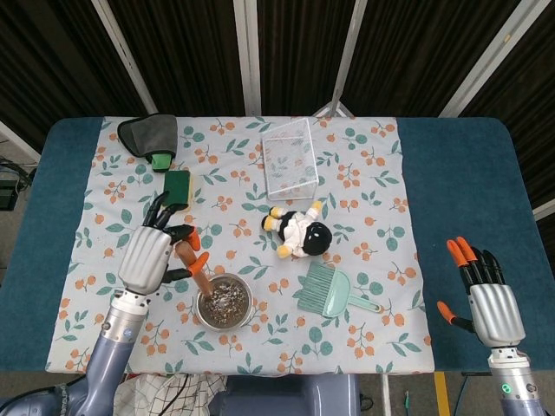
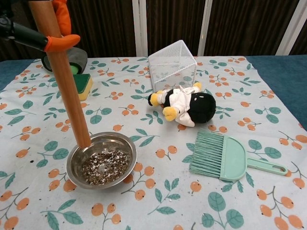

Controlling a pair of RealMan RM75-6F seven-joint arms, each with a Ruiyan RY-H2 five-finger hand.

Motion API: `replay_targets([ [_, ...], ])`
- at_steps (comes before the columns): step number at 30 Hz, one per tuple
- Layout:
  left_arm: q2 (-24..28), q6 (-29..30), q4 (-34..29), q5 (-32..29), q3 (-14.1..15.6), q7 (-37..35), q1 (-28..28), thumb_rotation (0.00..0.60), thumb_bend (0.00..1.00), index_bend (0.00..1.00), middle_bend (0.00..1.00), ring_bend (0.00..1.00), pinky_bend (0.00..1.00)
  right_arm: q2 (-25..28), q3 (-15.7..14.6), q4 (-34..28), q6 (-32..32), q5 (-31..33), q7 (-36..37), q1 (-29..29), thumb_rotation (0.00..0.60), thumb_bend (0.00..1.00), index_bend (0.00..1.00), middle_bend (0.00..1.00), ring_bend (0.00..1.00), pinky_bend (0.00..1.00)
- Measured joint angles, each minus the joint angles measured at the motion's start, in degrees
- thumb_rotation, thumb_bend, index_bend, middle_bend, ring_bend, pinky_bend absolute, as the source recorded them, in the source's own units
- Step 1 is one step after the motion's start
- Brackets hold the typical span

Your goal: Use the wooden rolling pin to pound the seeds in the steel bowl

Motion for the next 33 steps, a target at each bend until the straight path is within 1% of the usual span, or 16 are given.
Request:
replay_targets([
  [7, -3.81, -0.93, 1.67, 0.45, 0.38, 3.88, -1.71, 0.6, 0.88, 0.63, 0.74, 0.22, 0.05, 0.01, -0.03, 0.06, -0.12, 0.0, 0.17, 0.04, 0.6, 0.27, 0.0, 0.0, 0.0, 0.0],
  [16, -5.93, -1.32, 3.28, 0.91, 1.45, 4.58, -2.05, 0.6, 0.88, 0.63, 0.75, 0.22, 0.05, -0.01, -0.11, 0.1, -0.02, -0.1, 0.26, -0.04, 0.6, 0.27, 0.0, 0.0, 0.0, 0.0],
  [24, -7.15, -1.15, 5.38, 3.03, 2.89, 4.41, -1.97, 0.6, 0.88, 0.63, 0.74, 0.22, 0.05, -0.08, -0.16, 0.19, 0.06, -0.19, 0.33, -0.08, 0.6, 0.27, 0.0, 0.0, 0.0, 0.0],
  [33, -8.57, -0.56, 8.32, 5.56, 4.68, 1.79, -1.38, 0.6, 0.88, 0.63, 0.74, 0.22, 0.05, -0.03, -0.13, 0.17, -0.01, -0.11, 0.38, -0.07, 0.6, 0.27, 0.0, 0.0, 0.0, 0.0],
])
